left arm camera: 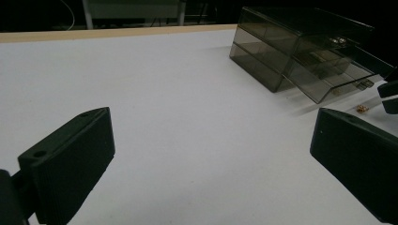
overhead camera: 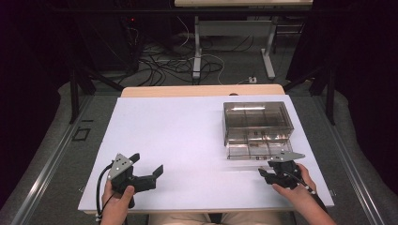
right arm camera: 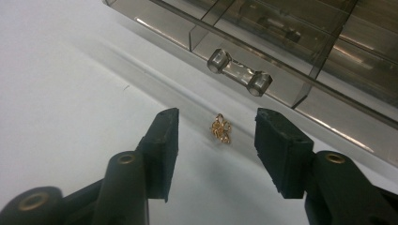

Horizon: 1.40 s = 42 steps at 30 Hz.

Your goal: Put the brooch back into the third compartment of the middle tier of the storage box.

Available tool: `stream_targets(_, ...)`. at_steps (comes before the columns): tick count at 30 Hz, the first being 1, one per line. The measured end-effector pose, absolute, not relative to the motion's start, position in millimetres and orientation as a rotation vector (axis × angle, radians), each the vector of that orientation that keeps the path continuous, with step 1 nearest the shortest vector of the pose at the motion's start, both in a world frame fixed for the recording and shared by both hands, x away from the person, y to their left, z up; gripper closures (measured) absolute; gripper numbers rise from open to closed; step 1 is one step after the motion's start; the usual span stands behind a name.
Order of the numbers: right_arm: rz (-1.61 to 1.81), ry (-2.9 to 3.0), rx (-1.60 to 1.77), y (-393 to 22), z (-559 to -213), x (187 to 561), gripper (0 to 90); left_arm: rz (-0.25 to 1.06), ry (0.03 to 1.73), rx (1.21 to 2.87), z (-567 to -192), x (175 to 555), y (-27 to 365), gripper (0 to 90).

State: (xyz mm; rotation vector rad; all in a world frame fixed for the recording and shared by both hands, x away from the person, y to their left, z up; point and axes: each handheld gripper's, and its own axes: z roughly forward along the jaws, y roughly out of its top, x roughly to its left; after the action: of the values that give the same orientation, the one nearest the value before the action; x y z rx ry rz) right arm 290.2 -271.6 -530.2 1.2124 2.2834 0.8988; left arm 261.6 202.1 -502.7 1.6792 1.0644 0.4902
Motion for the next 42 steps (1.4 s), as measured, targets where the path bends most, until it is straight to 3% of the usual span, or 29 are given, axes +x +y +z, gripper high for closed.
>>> stream_targets(18,0.808,2.334,1.327,-260.4,-533.8,307.7,55.7,0.493,1.046,1.698,-502.8,262.0,202.7,0.4)
stream_targets(42,0.733,2.347,1.385,-253.7,-540.6,315.0,68.0,0.483,1.044,1.701,-503.1,262.0,202.3,0.4)
